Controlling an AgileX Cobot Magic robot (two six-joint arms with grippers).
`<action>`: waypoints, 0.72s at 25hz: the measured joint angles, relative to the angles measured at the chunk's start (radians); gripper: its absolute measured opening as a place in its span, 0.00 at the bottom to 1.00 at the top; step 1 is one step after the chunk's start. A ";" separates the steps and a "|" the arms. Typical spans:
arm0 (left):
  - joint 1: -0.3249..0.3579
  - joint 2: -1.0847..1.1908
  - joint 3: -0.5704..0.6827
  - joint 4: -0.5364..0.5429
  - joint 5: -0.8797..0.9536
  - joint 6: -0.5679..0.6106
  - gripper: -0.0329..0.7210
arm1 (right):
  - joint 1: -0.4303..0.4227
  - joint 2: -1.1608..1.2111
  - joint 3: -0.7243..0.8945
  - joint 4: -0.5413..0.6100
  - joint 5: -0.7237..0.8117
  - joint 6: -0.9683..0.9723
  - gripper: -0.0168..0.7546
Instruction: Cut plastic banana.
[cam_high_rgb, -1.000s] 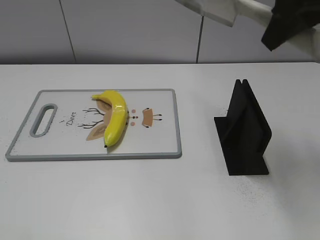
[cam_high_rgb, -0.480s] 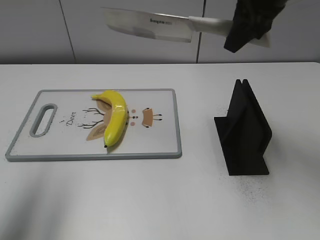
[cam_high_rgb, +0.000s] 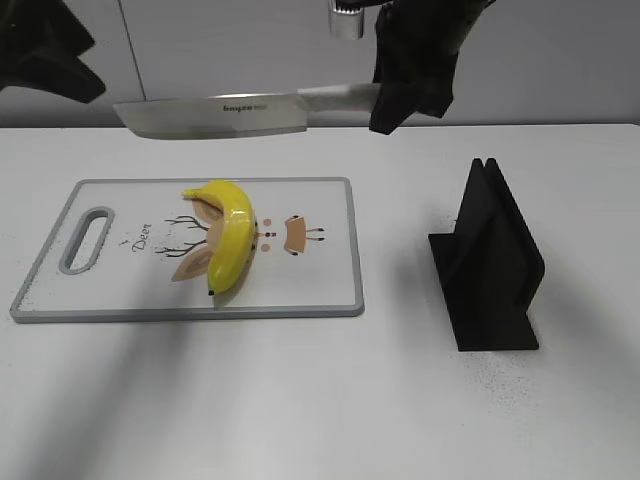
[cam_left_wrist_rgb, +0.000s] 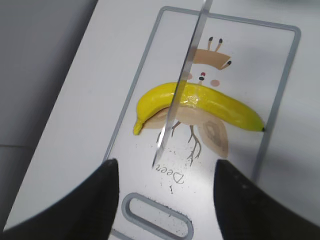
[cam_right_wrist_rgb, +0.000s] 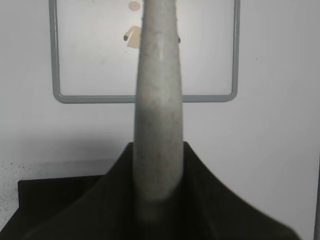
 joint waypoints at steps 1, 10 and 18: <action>-0.013 0.021 -0.012 -0.001 0.000 0.009 0.82 | 0.005 0.013 -0.007 0.007 -0.001 -0.006 0.23; -0.035 0.190 -0.023 -0.005 -0.023 0.060 0.72 | 0.011 0.071 -0.019 0.042 -0.002 -0.029 0.23; -0.035 0.240 -0.024 -0.013 -0.086 0.063 0.47 | 0.011 0.073 -0.020 0.066 -0.024 -0.030 0.23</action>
